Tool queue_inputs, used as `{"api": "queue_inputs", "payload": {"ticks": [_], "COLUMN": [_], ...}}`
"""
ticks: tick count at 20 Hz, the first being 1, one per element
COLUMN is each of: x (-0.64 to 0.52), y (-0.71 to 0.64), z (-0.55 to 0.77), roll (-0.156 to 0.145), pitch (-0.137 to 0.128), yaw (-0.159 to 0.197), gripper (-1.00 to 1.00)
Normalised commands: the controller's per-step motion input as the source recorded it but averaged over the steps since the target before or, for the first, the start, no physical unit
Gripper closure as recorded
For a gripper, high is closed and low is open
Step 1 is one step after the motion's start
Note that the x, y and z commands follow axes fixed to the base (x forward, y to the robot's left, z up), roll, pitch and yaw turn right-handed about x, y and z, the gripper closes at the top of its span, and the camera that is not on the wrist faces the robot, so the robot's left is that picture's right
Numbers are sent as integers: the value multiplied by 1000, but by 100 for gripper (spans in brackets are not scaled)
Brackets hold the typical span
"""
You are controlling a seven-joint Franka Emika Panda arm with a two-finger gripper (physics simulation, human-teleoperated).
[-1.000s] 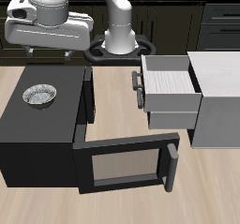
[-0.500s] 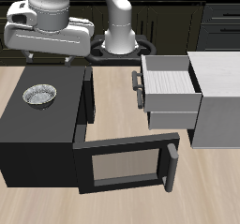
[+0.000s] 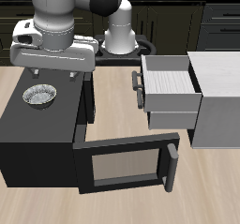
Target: Place the bowl in the top drawer and close the top drawer
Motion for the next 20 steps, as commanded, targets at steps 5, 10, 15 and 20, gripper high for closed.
{"api": "queue_inputs", "payload": {"ticks": [5, 10, 15, 20], "x": [58, -81, -51, -52], "y": [-9, -47, -60, 0], "z": [-299, -183, -182, -262], "roll": [4, -3, -9, -3], "pitch": [36, 31, 23, 40], "yaw": [4, -34, -11, 0], "gripper": [-100, -100, -100, -100]}}
